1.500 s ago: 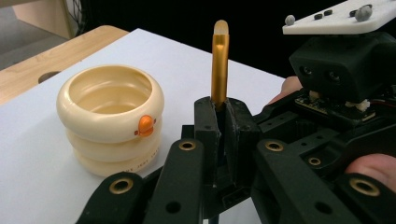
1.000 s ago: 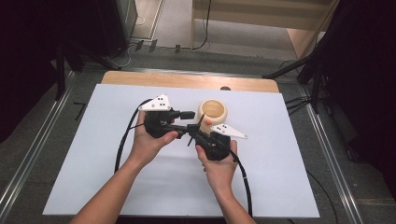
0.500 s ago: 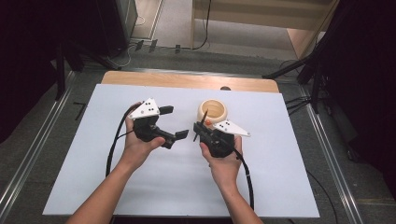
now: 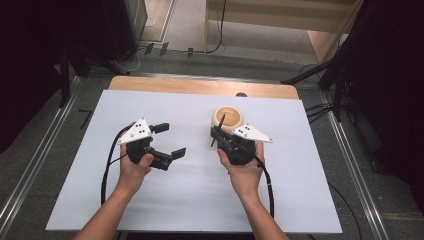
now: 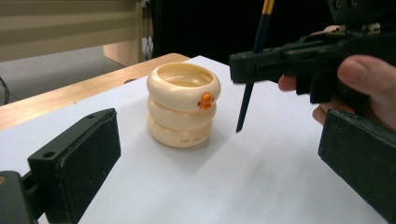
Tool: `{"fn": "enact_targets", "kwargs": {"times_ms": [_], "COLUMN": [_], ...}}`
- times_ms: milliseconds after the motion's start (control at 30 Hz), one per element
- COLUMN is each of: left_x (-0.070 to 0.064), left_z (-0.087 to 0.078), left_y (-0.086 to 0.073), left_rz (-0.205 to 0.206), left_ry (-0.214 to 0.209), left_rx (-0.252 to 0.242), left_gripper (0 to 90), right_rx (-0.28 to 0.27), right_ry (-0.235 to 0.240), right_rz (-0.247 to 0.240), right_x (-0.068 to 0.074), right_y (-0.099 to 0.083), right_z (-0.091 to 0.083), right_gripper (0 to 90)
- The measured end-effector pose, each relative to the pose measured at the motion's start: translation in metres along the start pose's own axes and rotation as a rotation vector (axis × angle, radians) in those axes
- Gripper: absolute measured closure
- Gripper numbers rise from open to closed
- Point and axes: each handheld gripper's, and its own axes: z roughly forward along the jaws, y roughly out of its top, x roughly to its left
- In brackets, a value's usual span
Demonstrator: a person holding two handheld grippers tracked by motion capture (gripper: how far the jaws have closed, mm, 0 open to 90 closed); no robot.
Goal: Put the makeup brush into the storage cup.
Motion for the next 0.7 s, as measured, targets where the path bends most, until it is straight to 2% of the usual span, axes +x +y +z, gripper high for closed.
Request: {"fn": "enact_targets", "kwargs": {"times_ms": [100, 300, 700], "left_x": [0.000, 0.002, 0.009], "left_z": [-0.006, -0.019, -0.046], "left_y": [-0.006, -0.021, -0.056], "left_rz": [0.003, -0.010, -0.032], "left_ry": [0.010, 0.071, 0.120], "left_rx": [-0.003, -0.014, -0.004], "left_gripper": [0.0, 0.0, 0.0], "right_rx": [-0.007, -0.011, -0.024], "right_ry": [0.001, -0.006, -0.025], "right_rz": [-0.001, -0.020, -0.037], "right_x": [0.000, -0.004, -0.013], "right_y": [0.003, 0.006, 0.015], "right_z": [-0.001, -0.003, -0.005], "right_gripper": [84.5, 84.5, 84.5]}}
